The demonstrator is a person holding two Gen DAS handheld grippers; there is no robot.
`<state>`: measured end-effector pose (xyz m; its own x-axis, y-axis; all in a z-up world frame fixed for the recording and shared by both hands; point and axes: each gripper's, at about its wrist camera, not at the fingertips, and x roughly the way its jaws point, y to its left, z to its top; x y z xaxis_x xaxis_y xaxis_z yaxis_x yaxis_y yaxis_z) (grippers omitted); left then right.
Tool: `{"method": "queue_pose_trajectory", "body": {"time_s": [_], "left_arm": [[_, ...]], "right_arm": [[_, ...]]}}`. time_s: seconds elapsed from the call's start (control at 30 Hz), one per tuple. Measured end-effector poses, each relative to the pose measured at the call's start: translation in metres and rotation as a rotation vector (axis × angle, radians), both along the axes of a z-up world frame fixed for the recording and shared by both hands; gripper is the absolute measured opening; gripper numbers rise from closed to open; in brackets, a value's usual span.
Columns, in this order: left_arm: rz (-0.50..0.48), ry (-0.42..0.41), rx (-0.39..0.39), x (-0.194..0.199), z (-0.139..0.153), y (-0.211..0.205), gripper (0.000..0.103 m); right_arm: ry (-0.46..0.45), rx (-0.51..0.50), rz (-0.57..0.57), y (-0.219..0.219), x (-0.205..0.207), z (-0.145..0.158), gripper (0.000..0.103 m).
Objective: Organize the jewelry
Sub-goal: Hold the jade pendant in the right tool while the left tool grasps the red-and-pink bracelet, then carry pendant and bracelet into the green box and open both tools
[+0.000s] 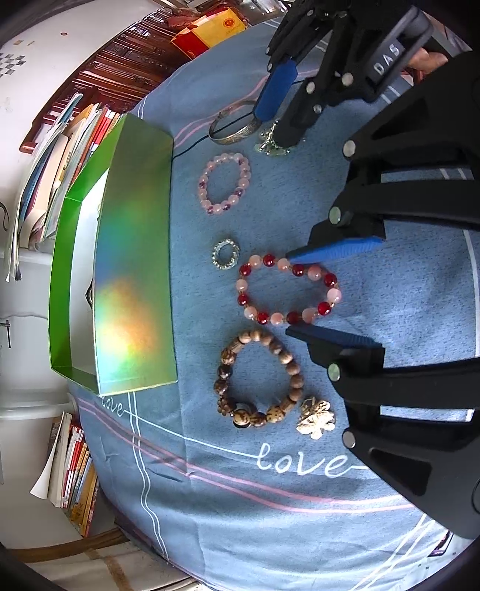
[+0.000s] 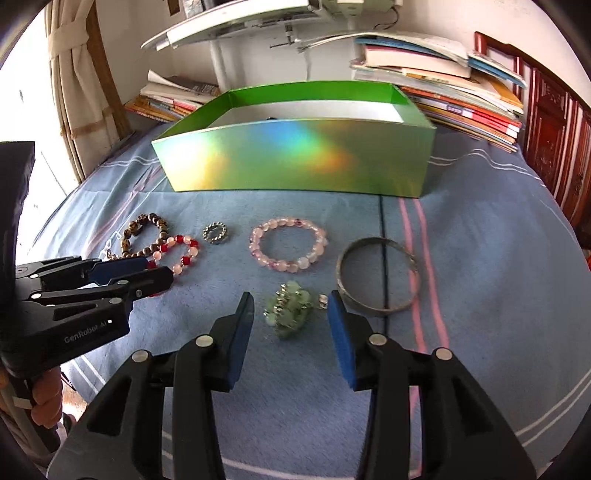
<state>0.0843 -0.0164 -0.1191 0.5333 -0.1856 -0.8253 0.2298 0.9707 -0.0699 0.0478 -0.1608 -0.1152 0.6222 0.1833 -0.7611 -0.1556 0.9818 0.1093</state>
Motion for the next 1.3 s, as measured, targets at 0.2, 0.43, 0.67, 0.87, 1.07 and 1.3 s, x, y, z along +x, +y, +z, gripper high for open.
{"method": "queue_pose_trajectory", "body": {"time_s": [0.2,0.43,0.67,0.87,1.07,1.3], "left_arm": [[-0.023,-0.008,0.003,-0.002,-0.001,-0.001,0.015],[-0.033,-0.054,-0.005,-0.008,0.015,0.000,0.008],[-0.037,-0.080,-0.027,-0.013,0.032,0.005,0.008],[-0.062,-0.163,-0.025,-0.009,0.078,0.006,0.008],[-0.054,-0.308,-0.012,0.009,0.142,0.007,0.008],[-0.002,-0.295,0.038,0.086,0.146,0.000,0.008]], "right_arm": [[-0.007,-0.001,0.017,0.004,0.001,0.000,0.010],[-0.024,0.023,0.012,-0.001,-0.003,0.012,0.009],[-0.073,0.021,0.001,-0.005,-0.008,0.033,0.009],[-0.141,0.041,0.010,-0.010,-0.002,0.067,0.009],[-0.259,0.041,0.005,-0.017,0.022,0.116,0.009],[-0.143,0.038,-0.048,-0.021,0.115,0.098,0.009]]}}
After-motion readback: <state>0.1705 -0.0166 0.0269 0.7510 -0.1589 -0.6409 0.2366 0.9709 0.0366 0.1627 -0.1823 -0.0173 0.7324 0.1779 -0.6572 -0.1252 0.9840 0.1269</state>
